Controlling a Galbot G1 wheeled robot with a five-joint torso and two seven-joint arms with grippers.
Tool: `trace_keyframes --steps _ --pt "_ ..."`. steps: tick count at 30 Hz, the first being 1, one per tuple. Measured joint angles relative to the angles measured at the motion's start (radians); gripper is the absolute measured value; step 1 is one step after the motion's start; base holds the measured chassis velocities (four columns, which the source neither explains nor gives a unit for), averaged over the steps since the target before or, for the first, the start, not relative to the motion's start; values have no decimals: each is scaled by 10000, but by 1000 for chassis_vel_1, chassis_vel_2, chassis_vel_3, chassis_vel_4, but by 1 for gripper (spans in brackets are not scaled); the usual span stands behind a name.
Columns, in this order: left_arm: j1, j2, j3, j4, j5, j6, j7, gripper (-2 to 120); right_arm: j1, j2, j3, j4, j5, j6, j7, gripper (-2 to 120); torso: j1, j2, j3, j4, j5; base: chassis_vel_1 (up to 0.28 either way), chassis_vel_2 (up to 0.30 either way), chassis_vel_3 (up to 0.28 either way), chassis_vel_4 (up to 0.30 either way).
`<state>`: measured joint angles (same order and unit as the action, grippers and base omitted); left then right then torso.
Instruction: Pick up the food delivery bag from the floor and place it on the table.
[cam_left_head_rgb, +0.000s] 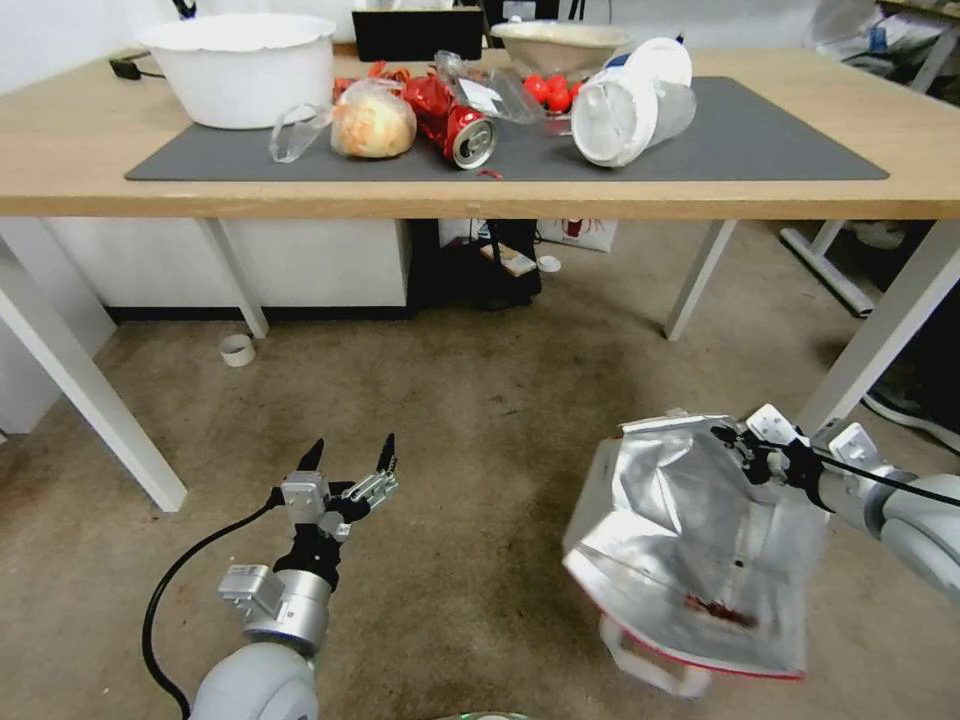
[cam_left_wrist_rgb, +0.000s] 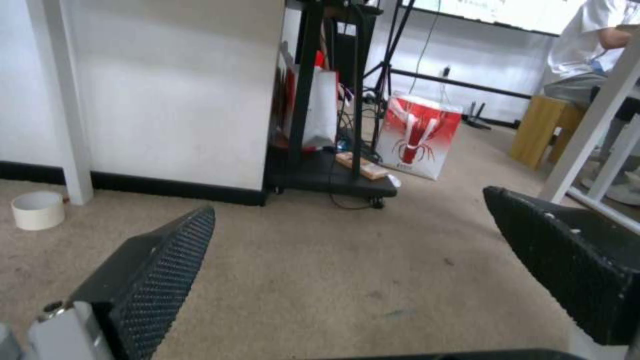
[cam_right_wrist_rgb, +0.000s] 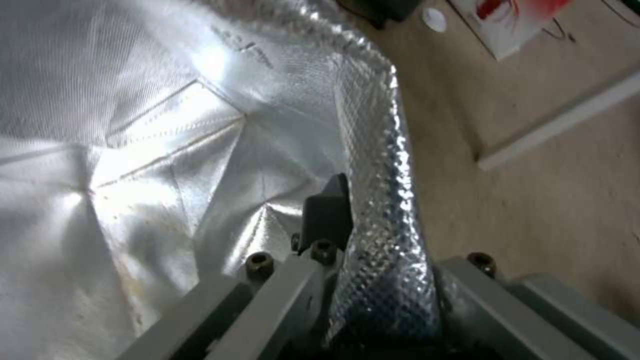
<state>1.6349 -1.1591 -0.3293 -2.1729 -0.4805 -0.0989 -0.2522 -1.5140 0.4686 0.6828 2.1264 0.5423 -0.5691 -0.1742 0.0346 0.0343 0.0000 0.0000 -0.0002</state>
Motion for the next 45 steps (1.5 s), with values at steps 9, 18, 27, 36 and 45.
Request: trace_keyframes --steps 9,18,27,36,45 --pt "-139 -56 -130 45 149 -23 239 100 329 -1022 20 648 1381 -132 -194 0 0 0 0 1 1 0 0 0 0" --pt "-223 -99 -292 6 321 258 124 100 628 -2019 -75 662 3255 504 -1382 0 1 0 0 0 2 0 0 0 0" --pt "-337 -104 -350 -45 334 663 -32 100 929 -2521 -273 544 4131 889 -1880 0 1 0 0 0 2 0 0 0 0" --pt "-409 -95 -305 -46 208 709 -23 100 755 -2526 -240 555 4046 1067 -1933 0 0 -1 0 -1 2 0 0 0 0" --pt "-442 -74 -233 49 113 496 84 100 584 -2423 -190 723 4375 1055 -1868 0 1 -1 0 0 2 0 0 0 0"
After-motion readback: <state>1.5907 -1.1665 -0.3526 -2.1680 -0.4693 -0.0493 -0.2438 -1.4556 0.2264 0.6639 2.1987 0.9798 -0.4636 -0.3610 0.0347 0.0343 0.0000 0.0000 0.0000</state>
